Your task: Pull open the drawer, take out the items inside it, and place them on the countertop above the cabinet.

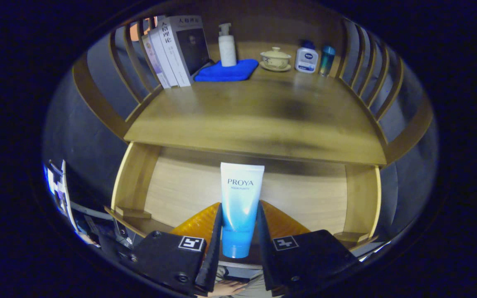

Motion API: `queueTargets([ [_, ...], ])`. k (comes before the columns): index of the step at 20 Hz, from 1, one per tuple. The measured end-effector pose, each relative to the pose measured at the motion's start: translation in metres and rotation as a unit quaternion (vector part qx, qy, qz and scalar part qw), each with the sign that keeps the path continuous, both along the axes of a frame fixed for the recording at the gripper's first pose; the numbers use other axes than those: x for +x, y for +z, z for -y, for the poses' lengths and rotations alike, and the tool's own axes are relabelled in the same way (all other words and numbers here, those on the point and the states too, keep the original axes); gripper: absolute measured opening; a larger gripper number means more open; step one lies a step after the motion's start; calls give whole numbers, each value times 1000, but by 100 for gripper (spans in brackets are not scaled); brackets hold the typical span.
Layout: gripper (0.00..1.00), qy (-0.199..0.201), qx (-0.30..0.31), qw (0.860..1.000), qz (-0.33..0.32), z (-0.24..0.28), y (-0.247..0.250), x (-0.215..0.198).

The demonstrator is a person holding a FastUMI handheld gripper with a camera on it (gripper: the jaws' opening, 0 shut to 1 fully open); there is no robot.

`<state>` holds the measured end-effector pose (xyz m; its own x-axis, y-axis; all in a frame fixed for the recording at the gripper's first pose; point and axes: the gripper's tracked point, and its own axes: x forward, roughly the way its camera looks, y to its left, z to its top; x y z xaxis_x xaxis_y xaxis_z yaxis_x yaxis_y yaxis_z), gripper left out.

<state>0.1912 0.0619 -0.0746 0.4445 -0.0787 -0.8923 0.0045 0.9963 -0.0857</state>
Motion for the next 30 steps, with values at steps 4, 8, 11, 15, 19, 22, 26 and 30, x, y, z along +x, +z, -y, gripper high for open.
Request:
queueTargets([
  [4, 47, 1, 10, 1000, 21, -9, 22, 23],
  [8, 47, -5, -5, 999, 43, -11, 41, 57],
  [11, 47, -15, -12, 998, 55, -10, 45, 80],
  [15, 47, -26, -32, 997, 61, 0, 47, 107],
  [19, 47, -48, -24, 997, 53, 3, 42, 129],
  [22, 47, -53, -28, 997, 56, 6, 32, 144],
  [26, 49, -65, -35, 996, 49, 12, 19, 154],
  [30, 54, -68, -34, 994, 74, 16, 19, 165],
])
